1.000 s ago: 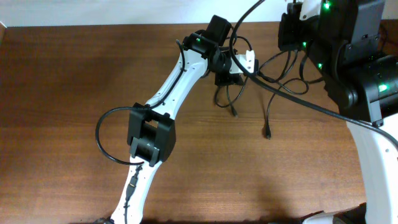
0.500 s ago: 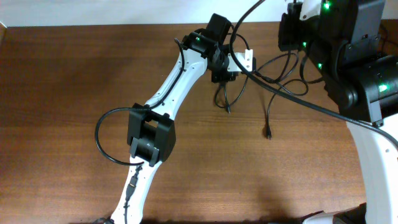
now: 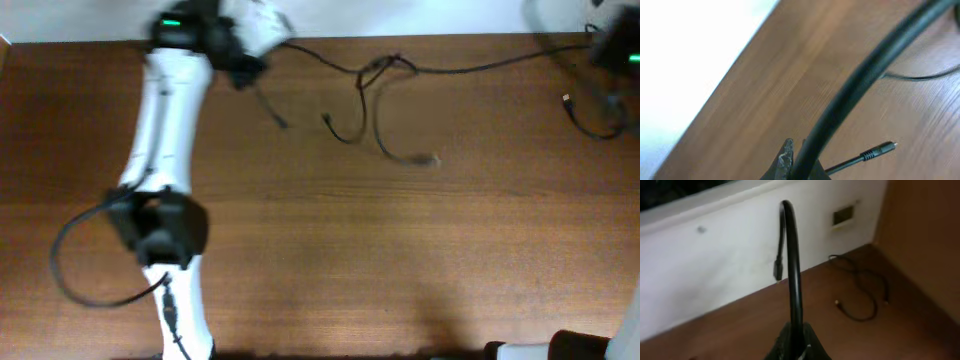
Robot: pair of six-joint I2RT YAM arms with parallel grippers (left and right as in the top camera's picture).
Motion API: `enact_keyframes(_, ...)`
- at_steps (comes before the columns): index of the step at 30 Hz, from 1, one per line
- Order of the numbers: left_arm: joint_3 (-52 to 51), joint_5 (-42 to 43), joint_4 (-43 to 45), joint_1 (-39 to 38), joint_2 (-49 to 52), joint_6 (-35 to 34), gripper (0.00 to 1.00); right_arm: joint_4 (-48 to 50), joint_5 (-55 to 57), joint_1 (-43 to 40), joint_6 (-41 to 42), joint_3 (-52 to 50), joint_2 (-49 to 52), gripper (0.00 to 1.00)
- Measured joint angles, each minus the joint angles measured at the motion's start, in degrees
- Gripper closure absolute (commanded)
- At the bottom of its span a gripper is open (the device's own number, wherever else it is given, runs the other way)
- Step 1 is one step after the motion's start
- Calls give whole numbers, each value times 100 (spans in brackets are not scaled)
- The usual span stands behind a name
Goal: Untangle cables
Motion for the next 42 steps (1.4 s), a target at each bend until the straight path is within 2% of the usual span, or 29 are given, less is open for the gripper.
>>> enact_keyframes(7, 46, 0, -332, 1189, -352, -461, 100, 306, -1279, -3147, 595, 0, 4, 96)
enact_keyframes(12, 44, 0, -426, 1709, -378, -678, 100, 326, -1644, -4096, 732, 2, 140, 96)
enact_keyframes(17, 44, 4, -516, 1829, -492, -769, 100, 332, -1893, -3969, 748, 0, 323, 96)
enact_keyframes(25, 44, 4, -741, 1410, -522, -761, 100, 348, -1998, -3311, 564, 0, 334, 96)
enact_keyframes(29, 44, 7, -737, 1051, -522, -745, 100, 1093, -1757, -2874, 330, 0, 334, 96)
enact_keyframes(35, 44, 7, -732, 616, -522, -745, 100, 2306, -1117, -2730, -101, 0, 334, 96)
enact_keyframes(42, 44, 7, -737, 332, -522, -743, 100, 2719, -17, -2747, -848, 0, 361, 96)
